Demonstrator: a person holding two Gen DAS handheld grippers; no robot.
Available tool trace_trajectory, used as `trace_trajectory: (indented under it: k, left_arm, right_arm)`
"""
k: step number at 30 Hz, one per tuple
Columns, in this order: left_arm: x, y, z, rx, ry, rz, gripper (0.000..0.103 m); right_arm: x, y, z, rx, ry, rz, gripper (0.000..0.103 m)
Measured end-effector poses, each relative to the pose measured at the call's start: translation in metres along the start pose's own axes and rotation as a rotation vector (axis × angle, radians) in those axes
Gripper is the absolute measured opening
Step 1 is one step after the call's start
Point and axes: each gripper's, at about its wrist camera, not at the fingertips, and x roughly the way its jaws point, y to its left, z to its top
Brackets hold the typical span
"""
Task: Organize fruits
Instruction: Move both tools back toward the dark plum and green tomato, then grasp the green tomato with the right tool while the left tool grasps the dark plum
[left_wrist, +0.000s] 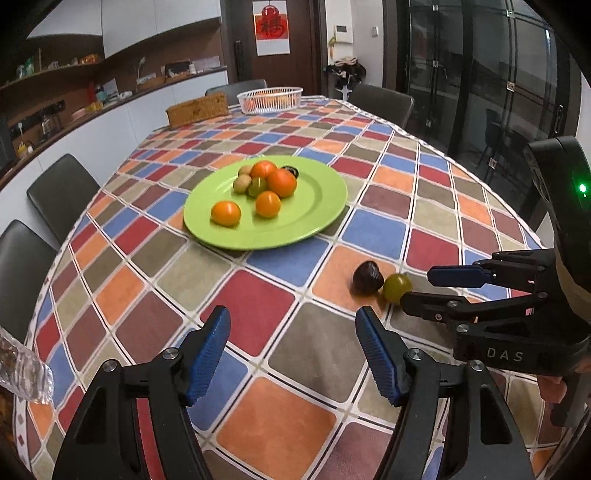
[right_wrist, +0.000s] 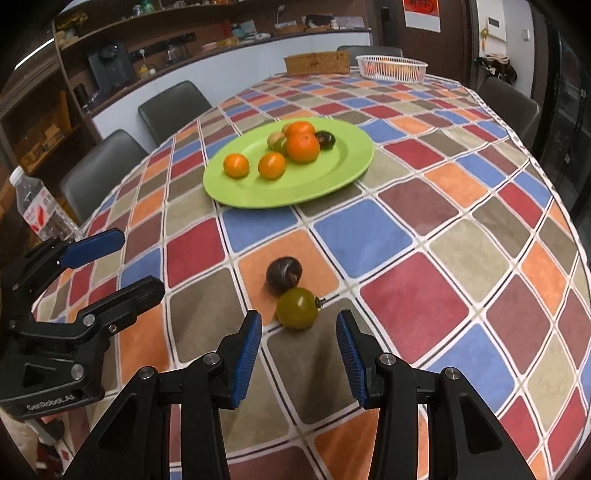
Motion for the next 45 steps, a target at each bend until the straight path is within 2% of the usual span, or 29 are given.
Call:
trace_trajectory:
  k: [14, 17, 22, 29, 35, 39, 45]
  left_arm:
    - [0.017, 0.006, -0.007, -0.039, 0.045, -0.019, 0.069]
    - [0.018, 0.007, -0.007, -0.038, 0.043, -0.020, 0.069]
    - [0.022, 0.004, -0.005, -0.031, 0.043, -0.033, 0.069]
    - [0.026, -0.013, 0.001, 0.026, 0.020, -0.067, 0.069]
    - [0.038, -0.031, 0.012, 0.081, 0.008, -0.138, 0.068]
    - [0.053, -0.038, 0.017, 0.095, 0.035, -0.155, 0.061]
    - [0.069, -0.044, 0.024, 0.097, 0.061, -0.159, 0.060]
  right_arm:
    - [0.022, 0.003, 0.003, -0.030, 0.042, -0.008, 0.042]
    - [0.024, 0.002, 0.005, -0.033, 0.041, -0.012, 0.035]
    - [0.024, 0.003, 0.005, -0.045, 0.036, -0.012, 0.032]
    - [0.010, -0.004, 0.000, -0.012, 0.005, -0.009, 0.032]
    - [-0.002, -0.019, -0.006, 0.035, -0.018, -0.019, 0.028]
    - [-0.005, -0.026, -0.009, 0.053, -0.026, -0.026, 0.023]
    - [-0.003, -0.034, -0.009, 0.081, -0.016, 0.001, 0.022]
